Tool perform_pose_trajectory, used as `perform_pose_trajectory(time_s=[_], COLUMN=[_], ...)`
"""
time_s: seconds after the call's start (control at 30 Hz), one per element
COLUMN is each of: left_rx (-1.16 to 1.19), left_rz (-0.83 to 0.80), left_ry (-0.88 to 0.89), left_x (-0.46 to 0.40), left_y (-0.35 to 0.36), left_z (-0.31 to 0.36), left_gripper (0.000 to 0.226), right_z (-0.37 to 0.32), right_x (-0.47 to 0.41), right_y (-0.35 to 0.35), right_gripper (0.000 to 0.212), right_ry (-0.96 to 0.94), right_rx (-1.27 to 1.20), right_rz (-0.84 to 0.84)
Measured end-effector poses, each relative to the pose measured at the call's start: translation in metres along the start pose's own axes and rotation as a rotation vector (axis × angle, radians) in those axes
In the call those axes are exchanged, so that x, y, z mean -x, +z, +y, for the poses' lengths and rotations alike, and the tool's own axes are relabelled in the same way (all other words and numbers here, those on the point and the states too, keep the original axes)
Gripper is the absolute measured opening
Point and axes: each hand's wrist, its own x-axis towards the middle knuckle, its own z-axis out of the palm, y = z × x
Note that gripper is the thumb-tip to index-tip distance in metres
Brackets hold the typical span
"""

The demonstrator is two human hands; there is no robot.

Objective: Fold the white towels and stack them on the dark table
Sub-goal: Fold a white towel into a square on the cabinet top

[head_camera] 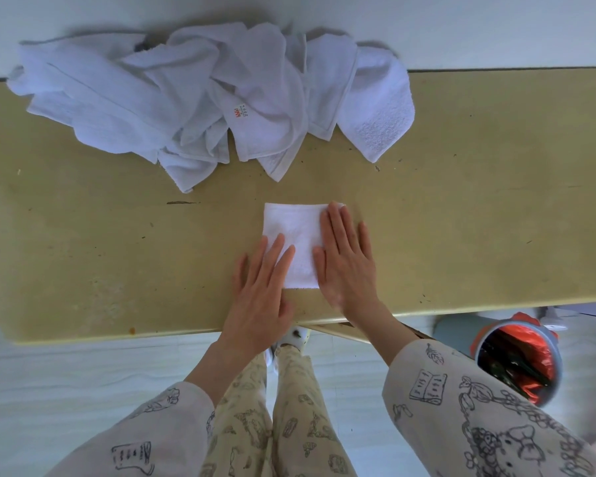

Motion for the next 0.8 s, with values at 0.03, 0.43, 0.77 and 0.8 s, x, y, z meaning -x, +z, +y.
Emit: perform_pose_trajectory(time_s=[0.03,0.43,0.77,0.8], left_rx=[0.012,-0.069,-0.219,-0.214], left_rz=[0.032,0.154,0.088,0.073], left_ry=[-0.022,-0.107,0.01,0.017], left_x=[0.0,-0.014,-0.017,-0.018], left_y=[0.001,0.009,0.002,-0.001], left_z=[-0.001,0.004,-0.019,-0.02], left_gripper=[0.067,0.058,0.065,0.065], right_z=[0.0,0.0,0.002,0.002], right_x=[0.0,0.0,-0.001,-0.001], right_y=[0.0,0.002,0.001,0.001], right_gripper=[0.055,0.056,0.058,0.058], right_ry=[0.005,0.012,0.009,0.01], right_rx=[0.009,0.012,0.03,0.031], right_rz=[0.001,0.02,0.014,0.015])
